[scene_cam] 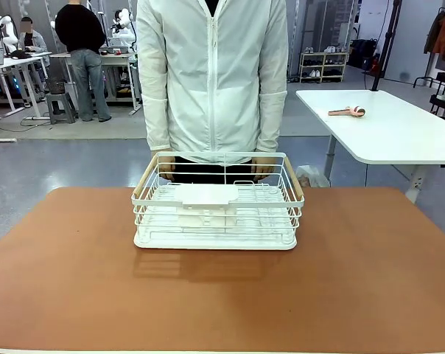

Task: Clean the table.
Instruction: Pick up the Lint Roller when the human hands it over.

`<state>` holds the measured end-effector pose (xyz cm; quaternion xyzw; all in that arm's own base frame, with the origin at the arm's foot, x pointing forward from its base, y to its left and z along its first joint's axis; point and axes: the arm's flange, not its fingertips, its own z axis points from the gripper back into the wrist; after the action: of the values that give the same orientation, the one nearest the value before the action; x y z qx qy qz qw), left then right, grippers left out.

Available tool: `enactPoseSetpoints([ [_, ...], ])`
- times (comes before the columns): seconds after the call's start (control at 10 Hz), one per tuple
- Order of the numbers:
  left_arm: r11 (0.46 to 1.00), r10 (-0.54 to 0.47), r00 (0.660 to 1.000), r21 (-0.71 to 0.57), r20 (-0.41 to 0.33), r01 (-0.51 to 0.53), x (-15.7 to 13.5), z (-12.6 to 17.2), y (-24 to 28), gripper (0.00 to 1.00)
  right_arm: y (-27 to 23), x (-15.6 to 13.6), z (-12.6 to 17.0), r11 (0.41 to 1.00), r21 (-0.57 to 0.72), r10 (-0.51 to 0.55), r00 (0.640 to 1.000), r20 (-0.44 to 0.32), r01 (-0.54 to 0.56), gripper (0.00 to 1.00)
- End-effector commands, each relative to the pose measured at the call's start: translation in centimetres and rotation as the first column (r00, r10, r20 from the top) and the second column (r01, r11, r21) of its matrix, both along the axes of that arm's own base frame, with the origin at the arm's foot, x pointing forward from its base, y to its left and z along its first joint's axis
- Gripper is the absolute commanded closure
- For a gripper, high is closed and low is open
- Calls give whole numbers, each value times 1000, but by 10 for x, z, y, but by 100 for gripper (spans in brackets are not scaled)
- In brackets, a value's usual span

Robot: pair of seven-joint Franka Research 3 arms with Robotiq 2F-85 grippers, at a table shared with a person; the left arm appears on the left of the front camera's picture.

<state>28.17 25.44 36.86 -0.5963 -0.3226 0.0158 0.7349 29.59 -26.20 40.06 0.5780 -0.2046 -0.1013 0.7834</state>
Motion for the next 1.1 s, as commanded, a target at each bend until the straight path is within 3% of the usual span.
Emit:
enactPoseSetpoints([
  [0.0,1000,-10,1000,-11,20,10,-1,1,-1,0,2,-2,3,1000,-6,13,1000,20,-13,0],
  [1.0,1000,-10,1000,-11,20,10,-1,1,-1,0,2,-2,3,1000,-6,13,1000,20,-13,0],
])
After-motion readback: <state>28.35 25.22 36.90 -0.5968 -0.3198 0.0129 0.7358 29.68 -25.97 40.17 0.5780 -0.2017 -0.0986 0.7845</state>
